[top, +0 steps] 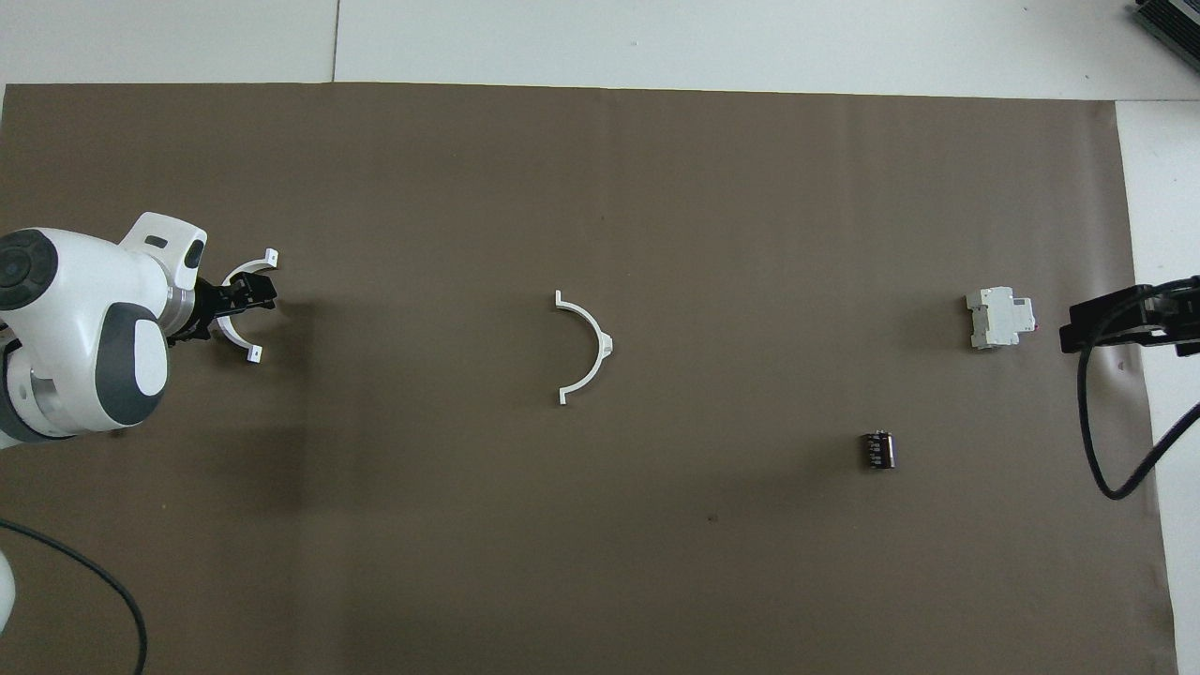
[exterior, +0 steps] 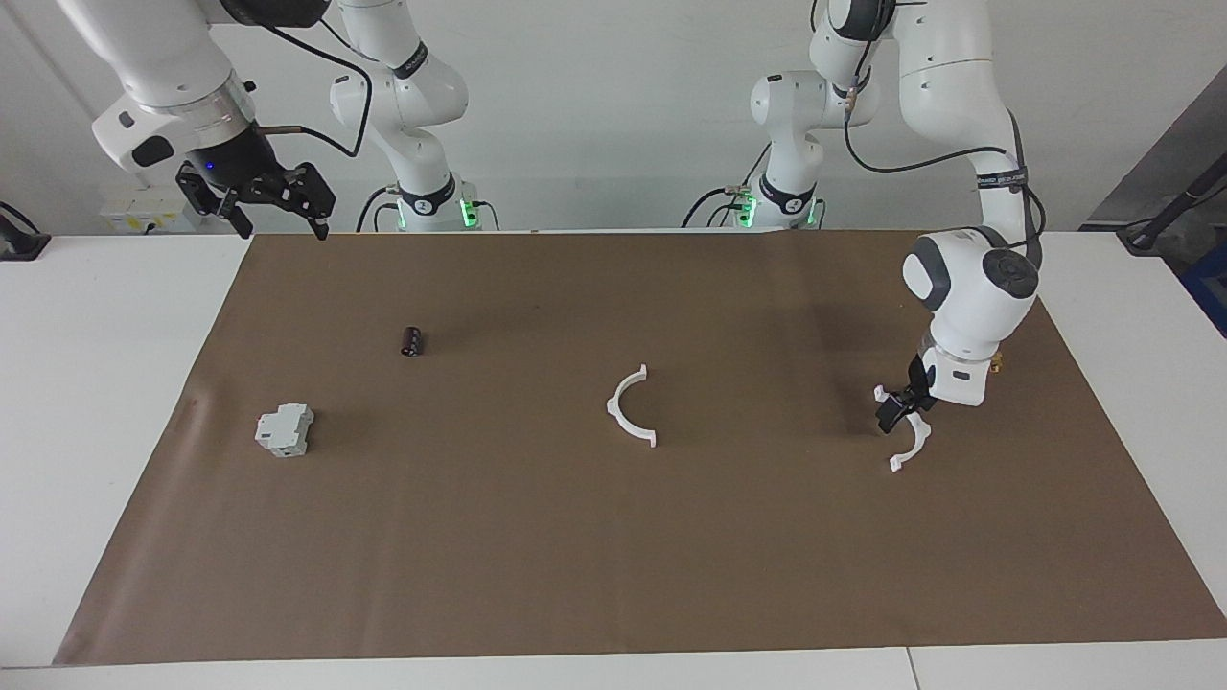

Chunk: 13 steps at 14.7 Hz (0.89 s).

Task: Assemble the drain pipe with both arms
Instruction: 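Lower the left gripper onto the other white clamp half and grasp it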

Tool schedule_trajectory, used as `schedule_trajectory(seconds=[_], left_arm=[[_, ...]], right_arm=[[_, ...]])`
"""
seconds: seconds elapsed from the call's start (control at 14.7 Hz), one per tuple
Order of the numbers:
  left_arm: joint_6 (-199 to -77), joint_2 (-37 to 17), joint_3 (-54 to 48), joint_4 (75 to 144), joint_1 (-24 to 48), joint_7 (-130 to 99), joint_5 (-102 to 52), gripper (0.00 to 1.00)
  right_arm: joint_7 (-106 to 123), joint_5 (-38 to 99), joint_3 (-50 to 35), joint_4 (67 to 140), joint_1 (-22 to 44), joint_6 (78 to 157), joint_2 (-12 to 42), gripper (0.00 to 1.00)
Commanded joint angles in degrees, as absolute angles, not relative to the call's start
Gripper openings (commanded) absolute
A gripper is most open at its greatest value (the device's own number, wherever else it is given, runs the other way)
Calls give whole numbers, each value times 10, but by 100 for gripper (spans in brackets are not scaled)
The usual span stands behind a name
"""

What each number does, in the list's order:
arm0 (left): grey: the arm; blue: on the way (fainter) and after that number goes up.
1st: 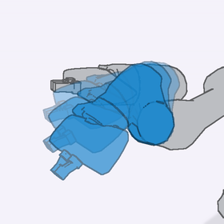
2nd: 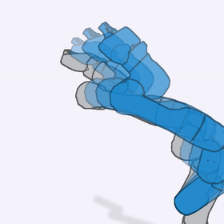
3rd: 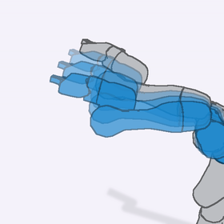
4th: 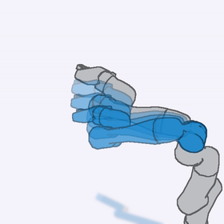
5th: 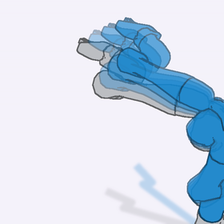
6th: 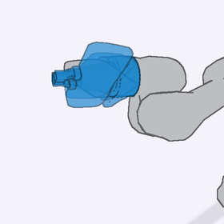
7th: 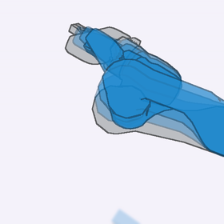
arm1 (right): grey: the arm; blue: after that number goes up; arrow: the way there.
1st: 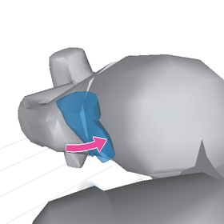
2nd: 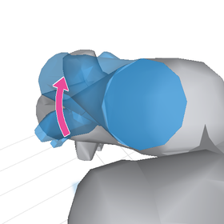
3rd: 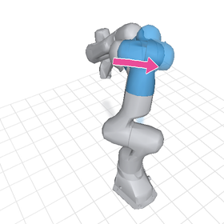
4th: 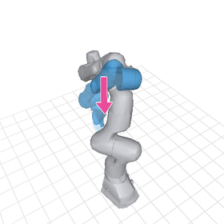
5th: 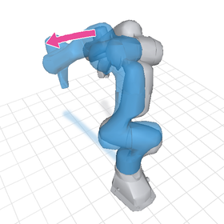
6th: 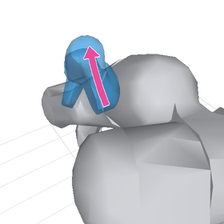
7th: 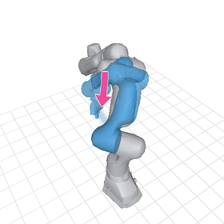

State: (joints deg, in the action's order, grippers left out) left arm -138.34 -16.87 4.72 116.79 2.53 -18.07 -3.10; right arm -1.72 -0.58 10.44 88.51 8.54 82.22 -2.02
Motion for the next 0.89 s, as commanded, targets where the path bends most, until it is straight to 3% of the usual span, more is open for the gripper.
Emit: schedule_trajectory(seconds=[0.0,0.48,0.75,0.82], left_arm=[[-1357,-180,48,1139,21,-141,-43,100],[-1346,-179,48,1142,12,-110,-46,100],[-1364,-177,48,1160,15,-118,-47,71],[-1380,-175,48,1171,16,-123,-47,69]], right_arm=[[-14,1,106,896,79,833,-26,100],[-13,1,106,896,80,833,-26,100],[-13,1,106,896,80,833,-26,100],[-13,1,106,896,80,833,-26,100]])
